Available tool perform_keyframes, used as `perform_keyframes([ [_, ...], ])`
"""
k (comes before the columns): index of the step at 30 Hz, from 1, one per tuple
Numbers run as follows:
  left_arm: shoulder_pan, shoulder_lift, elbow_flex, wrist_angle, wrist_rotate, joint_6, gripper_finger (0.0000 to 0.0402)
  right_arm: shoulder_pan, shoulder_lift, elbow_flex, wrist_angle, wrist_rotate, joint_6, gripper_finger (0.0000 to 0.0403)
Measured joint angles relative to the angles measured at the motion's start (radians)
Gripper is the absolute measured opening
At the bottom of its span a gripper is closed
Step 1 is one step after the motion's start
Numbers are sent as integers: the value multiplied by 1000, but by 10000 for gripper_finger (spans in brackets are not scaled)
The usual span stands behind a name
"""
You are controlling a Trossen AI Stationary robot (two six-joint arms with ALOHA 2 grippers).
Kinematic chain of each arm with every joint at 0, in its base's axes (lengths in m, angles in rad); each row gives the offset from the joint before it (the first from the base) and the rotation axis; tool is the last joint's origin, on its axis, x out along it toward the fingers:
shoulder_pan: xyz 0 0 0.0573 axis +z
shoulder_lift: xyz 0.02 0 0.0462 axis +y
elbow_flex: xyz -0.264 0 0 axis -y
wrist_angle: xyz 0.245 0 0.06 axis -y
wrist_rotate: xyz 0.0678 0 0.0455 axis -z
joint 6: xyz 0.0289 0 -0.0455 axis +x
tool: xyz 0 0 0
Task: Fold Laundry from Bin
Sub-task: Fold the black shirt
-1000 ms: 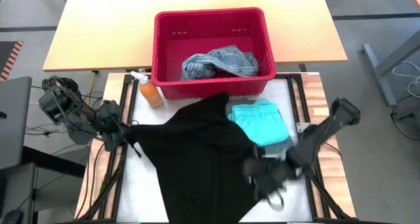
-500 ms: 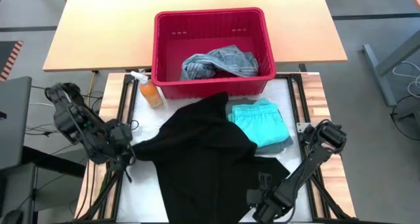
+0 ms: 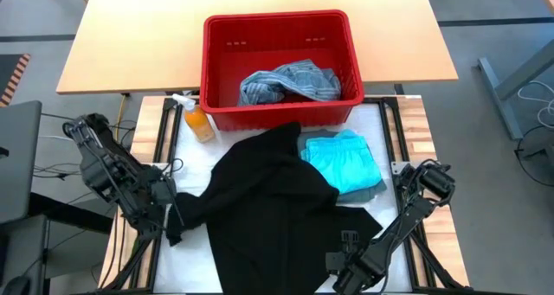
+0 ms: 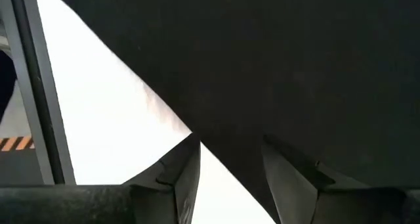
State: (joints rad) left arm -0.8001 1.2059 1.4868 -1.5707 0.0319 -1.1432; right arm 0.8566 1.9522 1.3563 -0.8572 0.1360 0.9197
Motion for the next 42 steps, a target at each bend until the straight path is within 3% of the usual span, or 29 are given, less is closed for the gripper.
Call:
perform_keyframes([
  [3, 8, 1, 0, 0, -8, 22, 150, 1, 0, 0, 11, 1, 0, 187],
  [6, 30, 0, 0, 0, -82, 78, 177, 5, 0, 0, 9, 8, 0, 187],
  [10, 90, 5, -21, 44, -391, 182, 190, 6, 0, 0, 11, 27, 0, 187],
  [13, 208, 5, -113, 136, -507, 270, 191, 5, 0, 0, 8, 35, 17, 187],
  [19, 492, 7, -370, 461, -382, 493, 192, 8, 0, 0, 9, 39, 66, 187],
  [27, 765, 7, -608, 826, -428, 638, 192, 7, 0, 0, 16, 53, 84, 187],
  [30, 860, 7, -678, 970, -375, 674, 192, 7, 0, 0, 11, 65, 69, 187],
  [32, 905, 7, -728, 1063, -322, 698, 192, 7, 0, 0, 5, 77, 69, 187],
  [38, 1001, 7, -838, 1187, -425, 676, 192, 4, 0, 0, -15, 79, 66, 187],
  [42, 1042, 29, -882, 1230, -374, 656, 192, 4, 0, 0, -33, 79, 61, 187],
])
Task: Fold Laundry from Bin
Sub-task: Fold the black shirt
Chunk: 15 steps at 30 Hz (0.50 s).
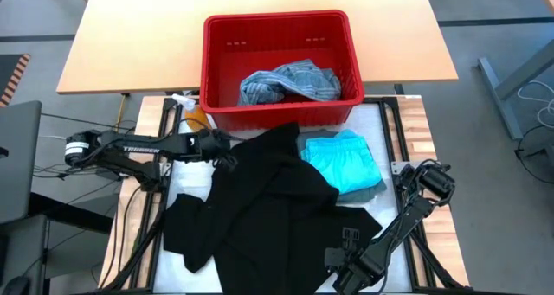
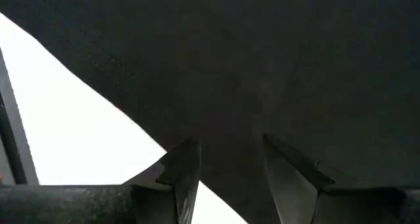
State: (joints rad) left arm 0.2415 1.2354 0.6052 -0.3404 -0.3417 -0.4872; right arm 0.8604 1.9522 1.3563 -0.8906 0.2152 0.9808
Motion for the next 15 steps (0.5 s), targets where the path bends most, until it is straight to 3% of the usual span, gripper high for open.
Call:
perform_keyframes([
  [6, 1, 80, -40, 133, 25, 5, 192, -14, 0, 0, 4, -1, -18, 187],
  [15, 0, 223, -38, 136, -14, -7, 192, -19, 0, 0, 11, -10, -2, 187],
])
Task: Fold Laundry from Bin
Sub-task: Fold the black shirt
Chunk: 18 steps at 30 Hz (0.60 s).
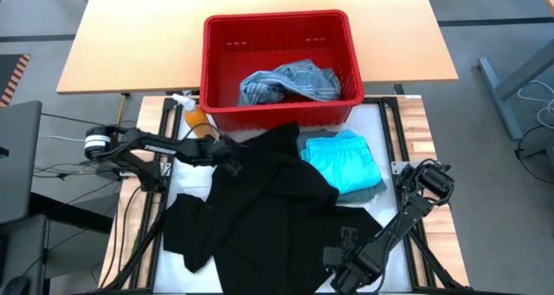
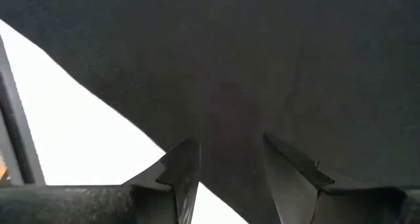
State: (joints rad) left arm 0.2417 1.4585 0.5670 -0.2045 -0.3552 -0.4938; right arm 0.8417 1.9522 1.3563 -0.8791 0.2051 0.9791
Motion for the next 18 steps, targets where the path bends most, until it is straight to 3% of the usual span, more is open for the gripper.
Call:
perform_keyframes([
  [7, 1, 64, 3, 82, 28, 26, 186, 0, 0, 0, 17, -26, -8, 187],
  [12, 0, 63, 2, 81, 36, 45, 144, 16, 0, 0, 84, -105, -35, 187],
  [18, 0, 64, 0, 96, 36, 64, 97, 29, 0, 0, 159, -101, -51, 187],
])
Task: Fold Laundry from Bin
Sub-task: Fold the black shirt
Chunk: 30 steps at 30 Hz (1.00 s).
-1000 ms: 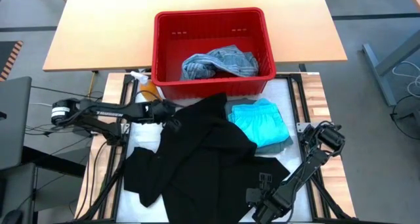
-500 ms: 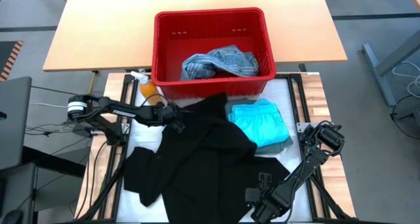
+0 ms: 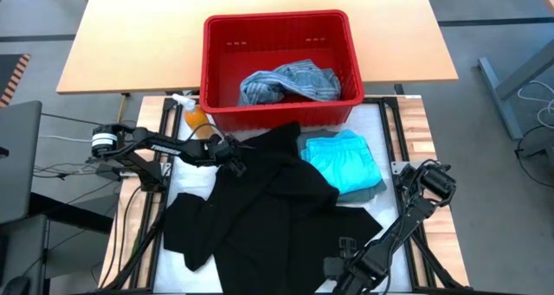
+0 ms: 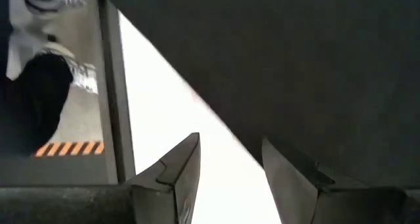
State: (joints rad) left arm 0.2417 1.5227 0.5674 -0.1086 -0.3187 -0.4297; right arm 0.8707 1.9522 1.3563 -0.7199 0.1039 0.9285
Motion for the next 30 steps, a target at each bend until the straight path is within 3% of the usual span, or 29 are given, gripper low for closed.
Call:
perform_keyframes([
  [8, 1, 0, 0, 4, 28, 34, 59, -18, 0, 0, 25, 64, -21, 187],
  [14, 0, 0, 0, 4, 27, 52, 8, -19, 4, -1, 63, 81, -21, 187],
  [22, 0, 1, -1, 3, 27, 71, 2, 3, 131, 3, 84, 77, -8, 183],
  [25, 0, 1, 0, 0, 27, 84, 1, 0, 140, 3, 71, 34, 12, 151],
  [30, 4, -3, -1, 3, 86, 131, 1, 8, 97, 1, 25, 21, 17, 33],
])
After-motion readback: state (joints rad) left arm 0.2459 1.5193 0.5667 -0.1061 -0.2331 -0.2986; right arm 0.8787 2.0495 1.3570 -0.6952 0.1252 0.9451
